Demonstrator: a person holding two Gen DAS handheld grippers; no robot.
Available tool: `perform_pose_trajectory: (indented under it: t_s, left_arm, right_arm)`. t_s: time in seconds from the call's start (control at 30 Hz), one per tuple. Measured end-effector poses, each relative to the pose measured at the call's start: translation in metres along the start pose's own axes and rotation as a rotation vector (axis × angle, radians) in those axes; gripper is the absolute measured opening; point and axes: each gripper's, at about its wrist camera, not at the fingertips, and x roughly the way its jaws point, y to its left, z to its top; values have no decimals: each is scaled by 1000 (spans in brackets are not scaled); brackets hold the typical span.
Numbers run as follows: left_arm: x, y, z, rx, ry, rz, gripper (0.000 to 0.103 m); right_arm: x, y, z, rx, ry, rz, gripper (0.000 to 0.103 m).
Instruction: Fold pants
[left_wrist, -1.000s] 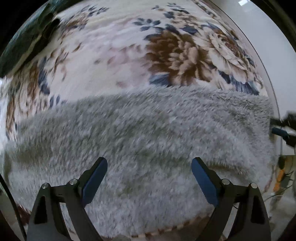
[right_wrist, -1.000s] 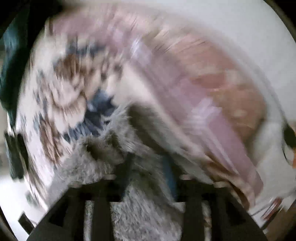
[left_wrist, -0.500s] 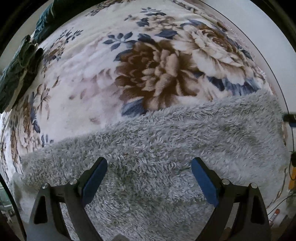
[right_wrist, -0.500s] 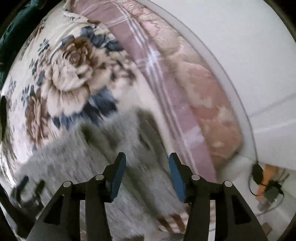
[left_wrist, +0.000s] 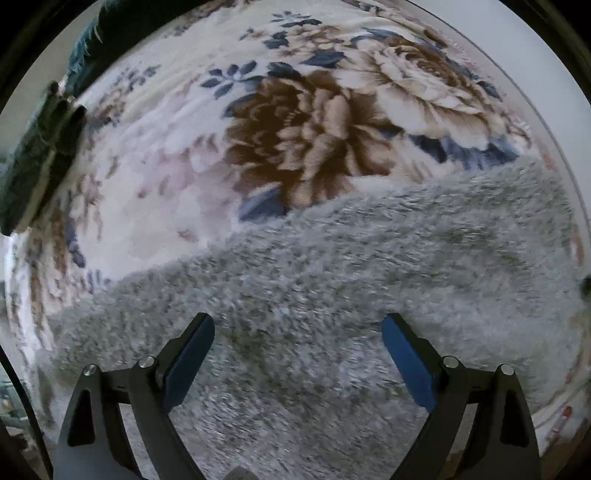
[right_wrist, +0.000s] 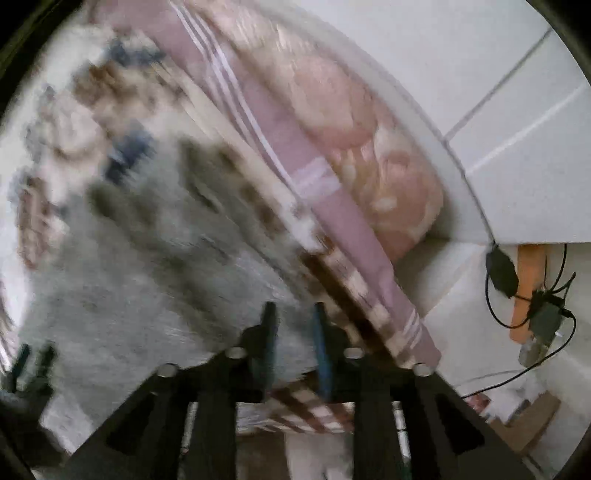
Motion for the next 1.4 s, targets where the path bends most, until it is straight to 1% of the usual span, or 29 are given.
perform_pose_trajectory:
  t_s: [0.03, 0.07, 0.1, 0.17, 0.23, 0.27, 0.3, 0.33, 0.37, 0.5, 0.53, 0.6, 0.67, 0.7, 0.73, 0.77, 0.8, 0.83, 0.87, 0.93, 0.97, 1.0, 1.07, 1.17, 1.23, 1.27, 1.3, 1.33, 1.4]
  left_arm:
    - [1, 0, 0, 8, -2, 39, 93]
    - [3, -2, 1, 18, -4, 87, 93]
    - [6, -1, 1, 18, -4, 103, 93]
    - [9, 2, 3, 1, 7, 107, 93]
    - [10, 6, 7, -20, 21, 89, 93]
    - [10, 10, 7, -23, 23, 89, 93]
    - [8, 11, 6, -25, 24, 86, 93]
    - [7, 14, 6, -28, 22, 80, 93]
    - [4, 17, 6, -32, 17, 73, 93]
    - [-10, 26, 10, -69, -6, 35, 93]
    - [-11, 28, 11, -82, -5, 24, 93]
    - [-9, 28, 13, -96, 3, 10, 93]
    - [-6, 28, 14, -99, 17, 0, 93]
    - [-5, 27, 14, -98, 19, -2, 93]
    - [-4, 27, 14, -94, 18, -1, 93]
    - [-4, 27, 14, -86, 17, 1, 93]
    - [-4, 27, 13, -84, 17, 1, 93]
    - [-3, 27, 13, -84, 20, -3, 93]
    - [-3, 27, 12, -86, 22, -10, 93]
    - [-4, 28, 9, -93, 23, -13, 93]
    - [-4, 28, 9, -95, 20, -8, 93]
    - [-4, 28, 8, -94, 14, 4, 93]
    - [-3, 26, 8, -89, 6, 32, 93]
    - [-1, 24, 9, -91, 12, 28, 93]
    - [-3, 23, 10, -91, 6, 30, 93]
    - [-4, 23, 11, -89, 2, 32, 93]
    - [-6, 23, 11, -89, -3, 31, 93]
    - [-7, 22, 11, -88, -5, 32, 93]
    - [-11, 23, 10, -89, -10, 24, 93]
  right_arm:
    - [-5, 9, 4, -1, -21, 42, 46]
    - [-10, 16, 7, -13, -37, 95, 58]
    - [-10, 24, 12, -38, -37, 137, 63]
    - [6, 41, 25, -94, 13, 186, 63]
    - [31, 56, 35, -109, 84, 187, 63]
    - [51, 60, 37, -124, 145, 179, 62]
    - [58, 63, 34, -139, 156, 168, 45]
    - [59, 63, 34, -150, 137, 158, 27]
    - [52, 62, 32, -162, 99, 152, 13]
    - [5, 40, 28, -130, -77, 66, 10]
    - [0, 30, 30, -100, -87, 69, 10]
    - [3, 11, 35, -47, -48, 84, 10]
    - [8, 2, 41, -40, -34, 53, 7]
    - [10, 2, 42, -44, -51, 15, 0]
    - [9, 0, 44, -60, -75, -39, 0]
    - [11, -6, 47, -68, -82, -60, 0]
    - [14, -14, 50, -55, -58, -38, 1]
    - [20, -21, 53, -42, -2, 11, 1]
    - [19, -24, 54, -28, 17, 58, 2]
    - [8, -30, 52, -28, 3, 109, 8]
    - [-3, -26, 53, -34, -22, 131, 19]
    - [-12, -24, 57, -43, -43, 161, 40]
    - [-20, -13, 62, -62, -71, 212, 60]
    - [-16, 23, 72, -132, -53, 198, 60]
    - [8, 48, 81, -207, -3, 117, 59]
    - [19, 66, 84, -253, 0, 55, 40]
    - [22, 75, 79, -303, -18, 13, 7]
    - [21, 80, 75, -345, -31, -39, 7]
    - [6, 80, 70, -353, -104, -134, 0]
